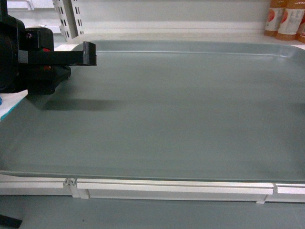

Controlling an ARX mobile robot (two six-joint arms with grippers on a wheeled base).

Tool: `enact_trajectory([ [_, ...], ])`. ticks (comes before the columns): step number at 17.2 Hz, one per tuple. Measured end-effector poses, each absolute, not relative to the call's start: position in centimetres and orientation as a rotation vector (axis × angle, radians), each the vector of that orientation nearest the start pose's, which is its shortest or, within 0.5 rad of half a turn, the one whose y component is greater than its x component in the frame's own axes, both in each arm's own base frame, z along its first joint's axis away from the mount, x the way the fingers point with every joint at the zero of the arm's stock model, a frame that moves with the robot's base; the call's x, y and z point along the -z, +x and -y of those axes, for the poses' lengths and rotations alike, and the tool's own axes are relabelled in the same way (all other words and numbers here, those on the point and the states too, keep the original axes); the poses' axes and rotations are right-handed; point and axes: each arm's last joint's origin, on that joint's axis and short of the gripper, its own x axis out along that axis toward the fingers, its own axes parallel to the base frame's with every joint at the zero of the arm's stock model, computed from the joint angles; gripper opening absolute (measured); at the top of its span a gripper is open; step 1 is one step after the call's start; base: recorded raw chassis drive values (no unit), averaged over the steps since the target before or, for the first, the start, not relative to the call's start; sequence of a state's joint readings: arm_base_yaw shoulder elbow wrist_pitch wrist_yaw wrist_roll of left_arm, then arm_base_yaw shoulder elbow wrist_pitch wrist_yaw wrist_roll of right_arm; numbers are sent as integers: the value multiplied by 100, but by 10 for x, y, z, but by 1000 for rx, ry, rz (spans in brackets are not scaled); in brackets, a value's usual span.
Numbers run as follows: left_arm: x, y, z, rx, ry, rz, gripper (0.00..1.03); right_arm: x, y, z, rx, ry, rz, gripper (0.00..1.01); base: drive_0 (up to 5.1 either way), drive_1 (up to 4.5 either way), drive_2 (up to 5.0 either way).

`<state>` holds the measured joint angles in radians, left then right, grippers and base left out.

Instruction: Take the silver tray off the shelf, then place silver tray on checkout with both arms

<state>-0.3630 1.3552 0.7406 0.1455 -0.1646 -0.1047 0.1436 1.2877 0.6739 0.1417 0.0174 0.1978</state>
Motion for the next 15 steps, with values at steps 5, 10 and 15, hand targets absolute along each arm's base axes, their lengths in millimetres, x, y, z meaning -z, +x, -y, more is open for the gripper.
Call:
enact_trajectory([
  [5,-225,267,96,169,21,-467,4,-221,264,-38,-75,155,-486,3,8,-410,426],
  [10,-226,267,97,171,19,-459,4,-222,265,-38,-76,156,-477,3,8,-410,426],
  [15,-225,267,96,171,21,-468,4,-221,264,-38,-77,156,-484,3,10,-408,428],
])
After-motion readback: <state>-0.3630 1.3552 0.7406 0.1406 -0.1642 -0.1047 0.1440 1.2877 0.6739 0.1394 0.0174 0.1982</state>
